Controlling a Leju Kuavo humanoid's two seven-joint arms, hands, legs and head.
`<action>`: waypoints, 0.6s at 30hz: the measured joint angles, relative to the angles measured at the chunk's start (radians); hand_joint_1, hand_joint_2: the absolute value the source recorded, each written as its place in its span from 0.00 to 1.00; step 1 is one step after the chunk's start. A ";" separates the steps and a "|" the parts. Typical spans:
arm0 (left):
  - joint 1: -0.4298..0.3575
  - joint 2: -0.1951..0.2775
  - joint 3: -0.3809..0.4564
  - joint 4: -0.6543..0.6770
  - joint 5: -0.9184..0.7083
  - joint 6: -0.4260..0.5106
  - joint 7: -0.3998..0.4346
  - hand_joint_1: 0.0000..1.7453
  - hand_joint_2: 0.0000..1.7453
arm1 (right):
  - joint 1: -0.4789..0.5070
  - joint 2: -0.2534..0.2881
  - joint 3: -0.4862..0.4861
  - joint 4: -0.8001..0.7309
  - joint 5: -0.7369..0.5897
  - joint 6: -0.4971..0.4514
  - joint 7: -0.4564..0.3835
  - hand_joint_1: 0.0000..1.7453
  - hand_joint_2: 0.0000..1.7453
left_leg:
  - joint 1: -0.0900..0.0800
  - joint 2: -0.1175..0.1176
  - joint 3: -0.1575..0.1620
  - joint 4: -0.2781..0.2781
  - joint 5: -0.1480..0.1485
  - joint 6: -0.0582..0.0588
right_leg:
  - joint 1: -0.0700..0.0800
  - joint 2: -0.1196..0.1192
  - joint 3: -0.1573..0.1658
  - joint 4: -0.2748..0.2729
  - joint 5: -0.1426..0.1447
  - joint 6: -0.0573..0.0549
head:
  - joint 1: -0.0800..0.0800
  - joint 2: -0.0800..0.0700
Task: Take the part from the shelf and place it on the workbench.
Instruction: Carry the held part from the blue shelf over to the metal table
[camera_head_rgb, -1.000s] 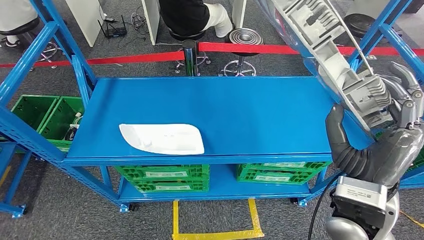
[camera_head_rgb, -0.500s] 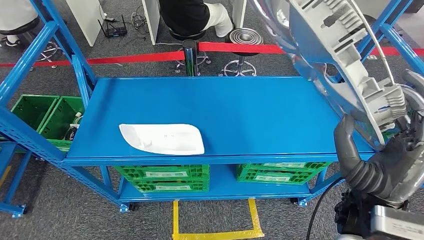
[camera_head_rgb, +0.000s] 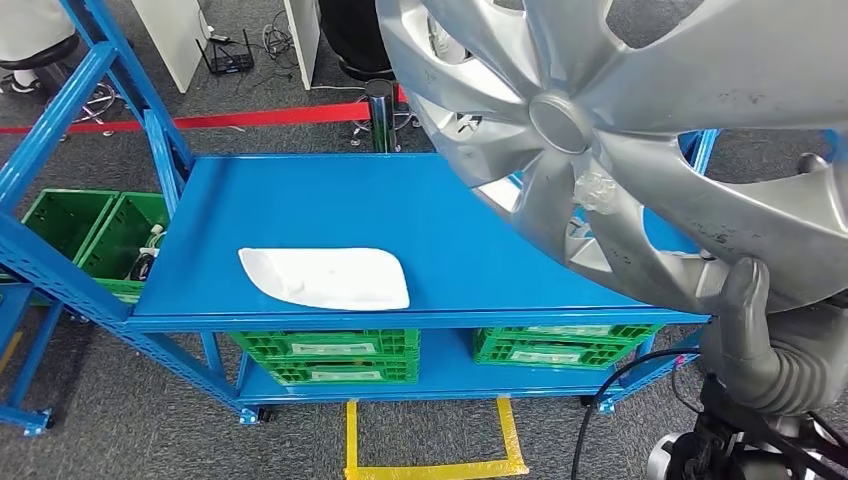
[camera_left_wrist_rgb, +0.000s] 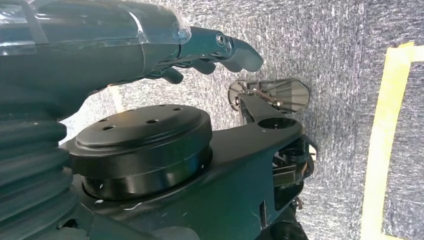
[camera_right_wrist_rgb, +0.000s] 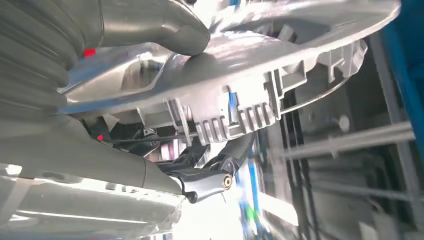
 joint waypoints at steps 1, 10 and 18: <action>0.000 0.001 0.000 0.000 0.002 0.000 0.000 0.00 1.00 | 0.001 0.001 0.000 -0.001 -0.044 0.032 -0.009 1.00 1.00 | 0.000 0.000 0.000 0.000 0.000 0.000 | 0.000 0.000 0.000 0.000 0.000 0.000 | 0.000 0.000; 0.000 0.004 -0.001 0.000 0.024 0.000 0.005 0.00 1.00 | 0.006 0.006 0.000 0.011 -0.289 0.210 -0.038 1.00 1.00 | 0.000 0.003 0.000 0.000 0.000 0.000 | 0.000 0.000 0.000 0.000 0.000 0.000 | -0.001 0.000; 0.000 0.008 -0.009 0.000 0.029 0.000 0.005 0.00 1.00 | 0.006 0.008 0.002 0.032 -0.322 0.243 -0.029 1.00 1.00 | 0.000 0.005 0.000 0.000 -0.001 0.001 | 0.000 0.000 0.000 0.000 0.000 0.000 | 0.000 0.000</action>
